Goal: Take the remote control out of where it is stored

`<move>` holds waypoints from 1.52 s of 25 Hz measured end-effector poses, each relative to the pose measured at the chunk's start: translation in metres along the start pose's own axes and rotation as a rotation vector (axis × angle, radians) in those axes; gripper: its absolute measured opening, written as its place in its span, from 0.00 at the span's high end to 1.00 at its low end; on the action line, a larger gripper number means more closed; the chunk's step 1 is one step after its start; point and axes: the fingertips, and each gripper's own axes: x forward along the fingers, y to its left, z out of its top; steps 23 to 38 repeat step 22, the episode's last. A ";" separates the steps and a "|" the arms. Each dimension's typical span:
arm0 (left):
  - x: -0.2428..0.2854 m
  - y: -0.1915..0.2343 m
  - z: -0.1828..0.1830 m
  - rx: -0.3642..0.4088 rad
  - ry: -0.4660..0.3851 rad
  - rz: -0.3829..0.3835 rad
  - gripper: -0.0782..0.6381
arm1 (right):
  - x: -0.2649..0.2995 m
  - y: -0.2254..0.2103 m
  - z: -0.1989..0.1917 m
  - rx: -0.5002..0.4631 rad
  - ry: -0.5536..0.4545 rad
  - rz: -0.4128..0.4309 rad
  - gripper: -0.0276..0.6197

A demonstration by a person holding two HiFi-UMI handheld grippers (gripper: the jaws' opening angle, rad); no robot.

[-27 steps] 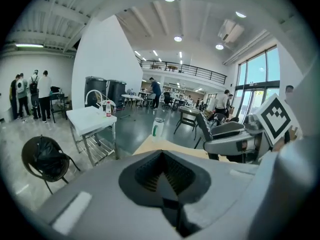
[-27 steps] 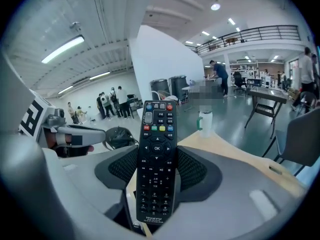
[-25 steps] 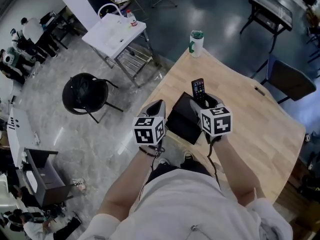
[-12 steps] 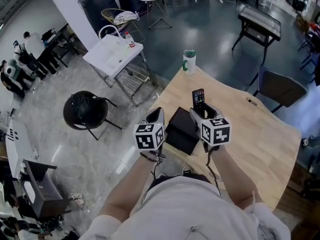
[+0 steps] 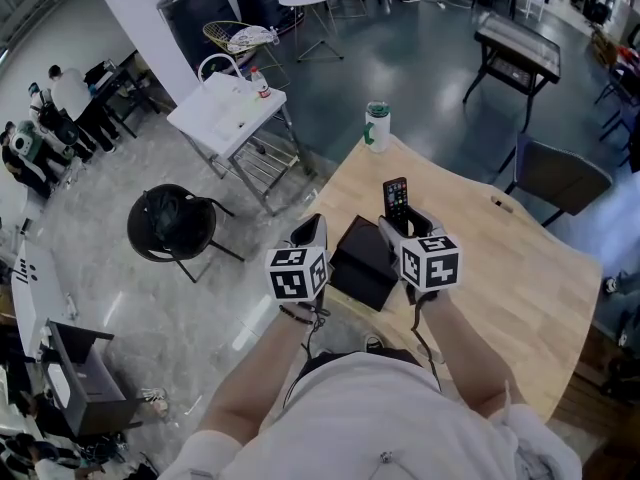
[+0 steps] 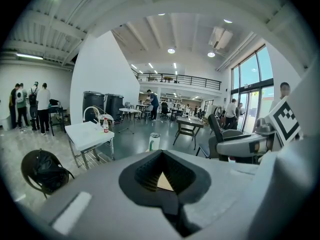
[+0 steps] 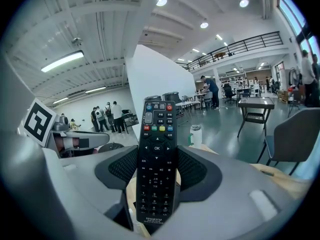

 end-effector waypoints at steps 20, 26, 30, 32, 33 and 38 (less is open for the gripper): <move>-0.010 0.012 0.003 -0.007 -0.013 0.009 0.89 | 0.002 0.014 0.003 -0.009 -0.008 0.011 0.54; -0.009 0.013 0.002 -0.008 -0.012 0.008 0.89 | 0.003 0.015 0.002 -0.009 -0.009 0.011 0.54; -0.009 0.013 0.002 -0.008 -0.012 0.008 0.89 | 0.003 0.015 0.002 -0.009 -0.009 0.011 0.54; -0.009 0.013 0.002 -0.008 -0.012 0.008 0.89 | 0.003 0.015 0.002 -0.009 -0.009 0.011 0.54; -0.009 0.013 0.002 -0.008 -0.012 0.008 0.89 | 0.003 0.015 0.002 -0.009 -0.009 0.011 0.54; -0.009 0.013 0.002 -0.008 -0.012 0.008 0.89 | 0.003 0.015 0.002 -0.009 -0.009 0.011 0.54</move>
